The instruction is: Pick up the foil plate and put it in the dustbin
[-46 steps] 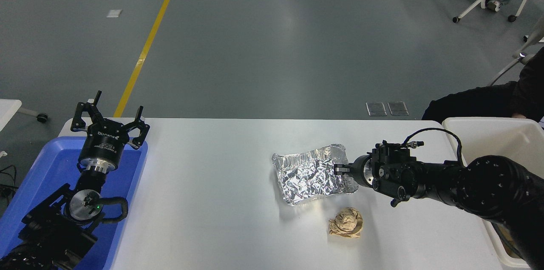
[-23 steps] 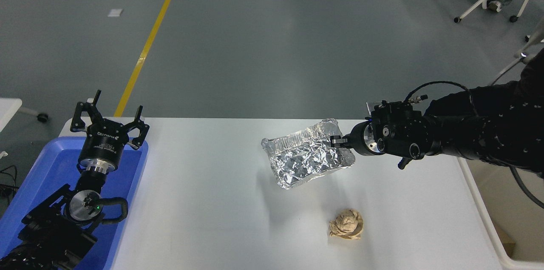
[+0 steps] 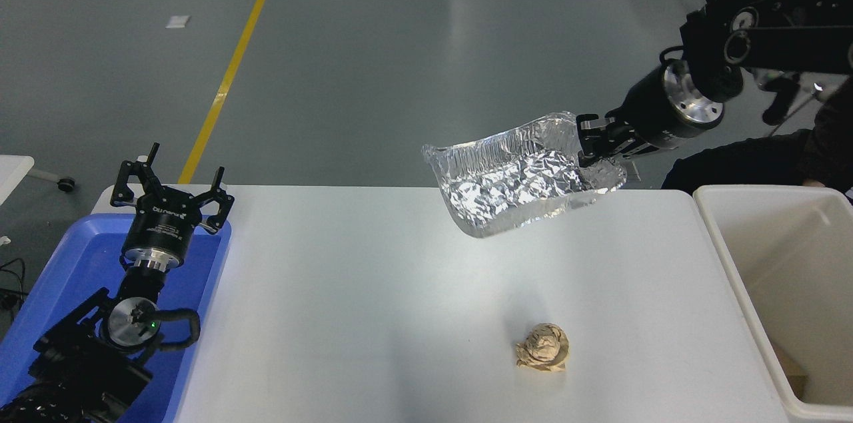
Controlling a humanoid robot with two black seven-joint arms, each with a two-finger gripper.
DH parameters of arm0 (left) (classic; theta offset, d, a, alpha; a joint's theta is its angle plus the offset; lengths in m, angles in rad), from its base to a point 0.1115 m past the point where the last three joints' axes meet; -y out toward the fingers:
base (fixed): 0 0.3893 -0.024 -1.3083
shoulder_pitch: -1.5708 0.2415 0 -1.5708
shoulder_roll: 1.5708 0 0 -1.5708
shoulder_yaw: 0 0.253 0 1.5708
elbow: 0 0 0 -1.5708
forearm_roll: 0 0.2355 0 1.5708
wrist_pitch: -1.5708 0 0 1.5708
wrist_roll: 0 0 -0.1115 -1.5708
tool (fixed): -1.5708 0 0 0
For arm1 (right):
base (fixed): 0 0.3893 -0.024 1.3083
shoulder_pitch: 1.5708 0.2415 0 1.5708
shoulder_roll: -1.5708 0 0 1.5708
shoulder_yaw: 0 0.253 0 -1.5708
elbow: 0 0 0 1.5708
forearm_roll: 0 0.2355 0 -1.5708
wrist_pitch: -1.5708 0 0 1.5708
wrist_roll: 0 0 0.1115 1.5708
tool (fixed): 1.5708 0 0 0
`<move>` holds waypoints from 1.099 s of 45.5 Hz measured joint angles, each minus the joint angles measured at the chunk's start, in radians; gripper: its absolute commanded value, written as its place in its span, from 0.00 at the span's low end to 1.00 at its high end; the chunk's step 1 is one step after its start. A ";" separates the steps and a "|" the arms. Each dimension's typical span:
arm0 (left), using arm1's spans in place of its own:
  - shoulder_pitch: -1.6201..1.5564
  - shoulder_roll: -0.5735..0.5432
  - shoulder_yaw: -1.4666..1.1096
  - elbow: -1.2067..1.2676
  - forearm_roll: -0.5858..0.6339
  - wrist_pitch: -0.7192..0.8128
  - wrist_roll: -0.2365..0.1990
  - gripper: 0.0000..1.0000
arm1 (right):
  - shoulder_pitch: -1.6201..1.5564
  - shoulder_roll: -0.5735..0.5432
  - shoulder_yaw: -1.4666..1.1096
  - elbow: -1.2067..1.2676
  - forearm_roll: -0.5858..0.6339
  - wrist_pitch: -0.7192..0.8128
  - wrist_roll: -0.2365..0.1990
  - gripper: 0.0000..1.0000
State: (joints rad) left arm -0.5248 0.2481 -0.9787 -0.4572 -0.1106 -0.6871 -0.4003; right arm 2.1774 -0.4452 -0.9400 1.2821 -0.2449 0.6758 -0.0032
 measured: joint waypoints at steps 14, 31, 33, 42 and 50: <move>-0.001 -0.001 0.000 0.000 0.000 0.000 0.000 1.00 | 0.136 -0.032 -0.062 0.028 -0.003 0.053 -0.017 0.00; -0.002 -0.001 0.002 -0.001 0.000 0.000 0.000 1.00 | 0.092 -0.342 -0.141 -0.099 -0.282 0.052 -0.025 0.00; -0.002 -0.001 0.002 -0.001 0.000 0.000 0.000 1.00 | 0.055 -0.402 -0.139 -0.144 -0.315 0.042 -0.024 0.00; -0.001 -0.001 0.002 0.000 0.000 0.000 0.000 1.00 | -0.176 -0.571 -0.078 -0.305 -0.379 -0.060 -0.012 0.00; -0.001 -0.001 0.002 0.000 0.000 0.000 0.000 1.00 | -0.500 -0.625 0.043 -0.432 -0.373 -0.215 0.006 0.00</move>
State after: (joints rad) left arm -0.5262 0.2470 -0.9772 -0.4573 -0.1106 -0.6874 -0.4003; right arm 1.6777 -1.0698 -0.8967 0.8503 -0.6183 0.4612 0.0028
